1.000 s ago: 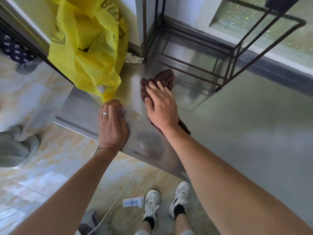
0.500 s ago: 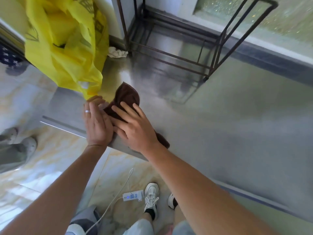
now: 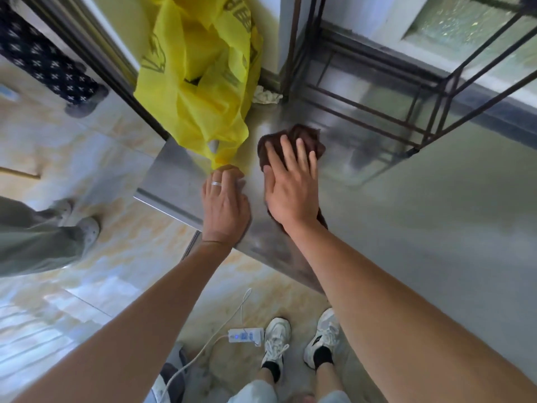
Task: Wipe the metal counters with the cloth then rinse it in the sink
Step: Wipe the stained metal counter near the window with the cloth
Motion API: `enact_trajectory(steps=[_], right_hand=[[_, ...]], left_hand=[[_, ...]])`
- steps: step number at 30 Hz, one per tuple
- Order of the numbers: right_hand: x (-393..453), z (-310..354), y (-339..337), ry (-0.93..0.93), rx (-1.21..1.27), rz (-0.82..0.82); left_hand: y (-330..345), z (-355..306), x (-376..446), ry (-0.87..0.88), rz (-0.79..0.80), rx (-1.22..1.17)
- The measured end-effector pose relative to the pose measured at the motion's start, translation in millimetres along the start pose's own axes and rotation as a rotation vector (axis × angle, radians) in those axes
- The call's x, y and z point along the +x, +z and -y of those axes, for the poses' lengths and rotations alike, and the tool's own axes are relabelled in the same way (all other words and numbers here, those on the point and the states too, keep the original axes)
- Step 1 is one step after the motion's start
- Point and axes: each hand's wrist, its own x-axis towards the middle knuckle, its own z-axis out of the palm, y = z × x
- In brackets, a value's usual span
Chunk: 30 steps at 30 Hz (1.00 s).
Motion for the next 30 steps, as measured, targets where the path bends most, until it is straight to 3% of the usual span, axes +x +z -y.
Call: enact_trajectory(steps=[4,9,12,15,25,28,30], right_hand=[[18.4,11.9,10.7,0.012,-0.024,-0.011],[-10.2,3.9,4.1,-0.273,0.084,0.036],[-38.2,-12.1,-5.7,-0.251,0.125,0.042],[-50.8,-21.6,-14.7,-0.179,0.088,0.025],[13.7,-4.6,2.3,0.025,-0.014,-0.002],[12.5,-4.4,0.2,-0.038,0.046,0.0],[-20.2,-7.5,-6.9,-0.205,0.155,0.029]], left_hand=[[3.7,0.7,-1.3,-0.004,-0.028,-0.015],[3.1,2.0,-3.3,-0.026,-0.065,0.055],[-1.9,2.0,-2.9,-0.045,-0.096,0.215],[-7.7,17.5,-0.6,-0.19,-0.122,0.364],[-6.3,25.1,1.2,-0.257,-0.105,0.344],[-6.1,24.8,2.1,-0.276,-0.099,0.341],[-6.5,25.9,2.4,-0.268,-0.107,0.339]])
